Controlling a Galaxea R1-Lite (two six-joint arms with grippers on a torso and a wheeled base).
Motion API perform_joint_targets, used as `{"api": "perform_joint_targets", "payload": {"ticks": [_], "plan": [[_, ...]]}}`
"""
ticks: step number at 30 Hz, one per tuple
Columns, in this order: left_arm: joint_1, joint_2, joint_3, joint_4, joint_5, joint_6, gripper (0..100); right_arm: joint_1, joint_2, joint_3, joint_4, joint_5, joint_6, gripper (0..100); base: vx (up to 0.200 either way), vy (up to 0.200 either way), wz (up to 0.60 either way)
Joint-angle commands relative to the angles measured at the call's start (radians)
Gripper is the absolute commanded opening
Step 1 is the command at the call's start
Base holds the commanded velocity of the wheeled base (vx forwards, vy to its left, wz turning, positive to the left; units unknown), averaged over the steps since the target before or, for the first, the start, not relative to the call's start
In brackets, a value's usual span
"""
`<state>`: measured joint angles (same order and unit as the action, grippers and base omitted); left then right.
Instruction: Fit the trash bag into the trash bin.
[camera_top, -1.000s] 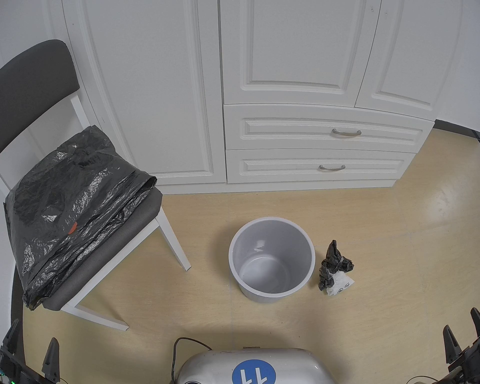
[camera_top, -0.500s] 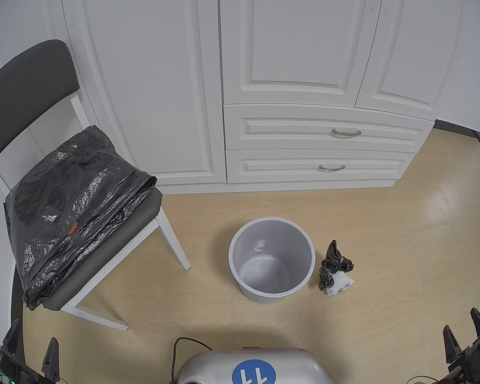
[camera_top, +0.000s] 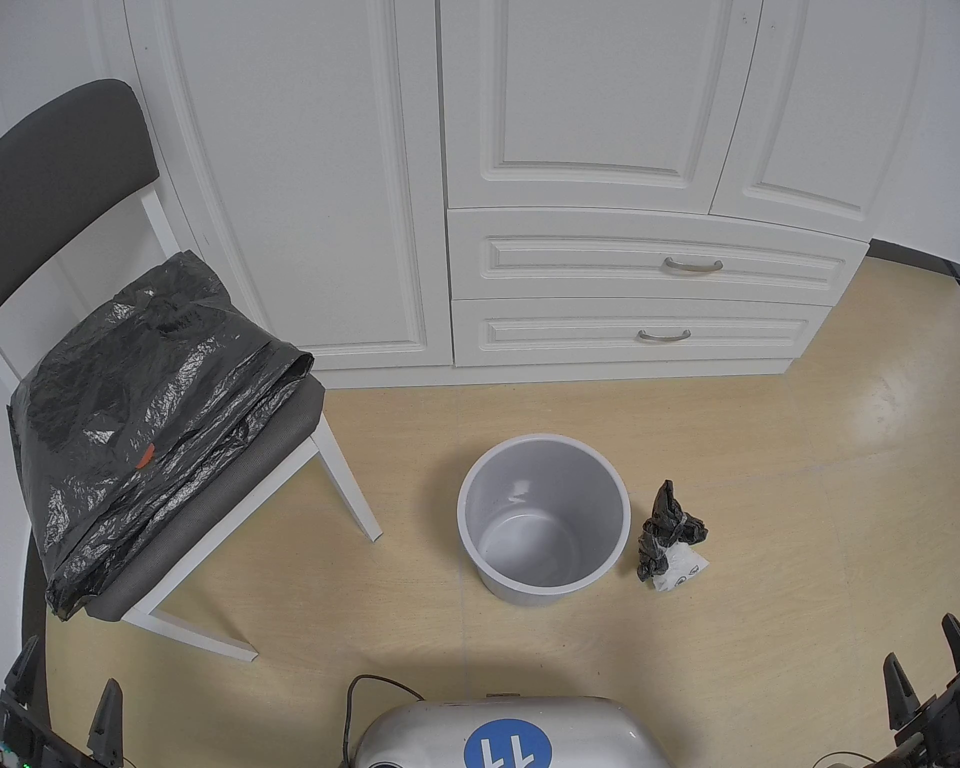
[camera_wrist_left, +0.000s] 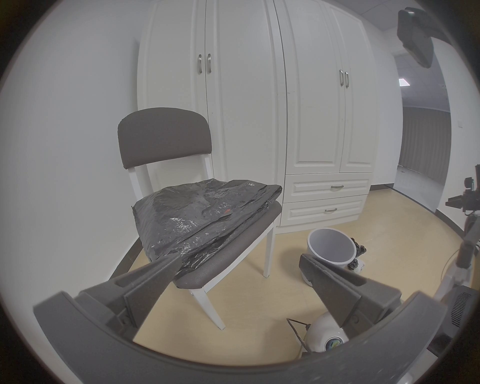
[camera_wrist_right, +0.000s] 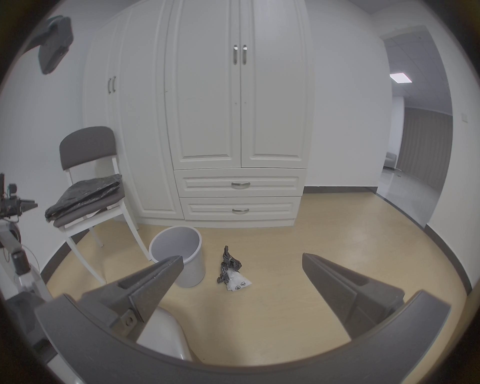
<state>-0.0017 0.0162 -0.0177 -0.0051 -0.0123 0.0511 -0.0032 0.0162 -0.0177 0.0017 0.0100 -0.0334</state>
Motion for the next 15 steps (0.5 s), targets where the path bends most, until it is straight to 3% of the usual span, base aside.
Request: {"api": "perform_joint_targets", "payload": {"ticks": [1,5,7,8,9,13,14,15], "plan": [[0.002,-0.016,0.018,-0.003,-0.003,0.000,100,0.000,-0.016,0.016,0.000,0.008,-0.011,100,0.000,0.000,0.00],[0.002,-0.016,0.008,-0.010,0.043,-0.076,100,0.000,-0.016,0.016,-0.002,0.001,0.030,100,0.000,0.000,0.00],[0.002,-0.016,-0.079,-0.084,0.074,-0.194,100,0.002,-0.016,0.016,-0.002,-0.001,0.043,100,0.000,0.000,0.00],[0.002,-0.016,-0.079,-0.084,0.074,-0.194,100,0.002,-0.016,0.016,-0.002,-0.001,0.043,100,0.000,0.000,0.00],[-0.008,0.008,-0.214,-0.073,0.084,-0.280,100,0.002,-0.016,0.016,-0.002,-0.004,0.041,100,0.000,0.000,0.00],[-0.040,0.053,-0.398,0.208,0.123,-0.247,100,0.002,-0.016,0.016,-0.005,-0.001,0.018,100,0.000,0.000,0.00],[-0.040,0.053,-0.398,0.208,0.123,-0.247,100,0.002,-0.016,0.016,-0.005,-0.001,0.018,100,0.000,0.000,0.00],[-0.101,0.107,-0.464,0.353,0.166,-0.203,100,0.000,-0.016,0.016,-0.006,0.001,0.021,100,0.000,0.000,0.00]]}}
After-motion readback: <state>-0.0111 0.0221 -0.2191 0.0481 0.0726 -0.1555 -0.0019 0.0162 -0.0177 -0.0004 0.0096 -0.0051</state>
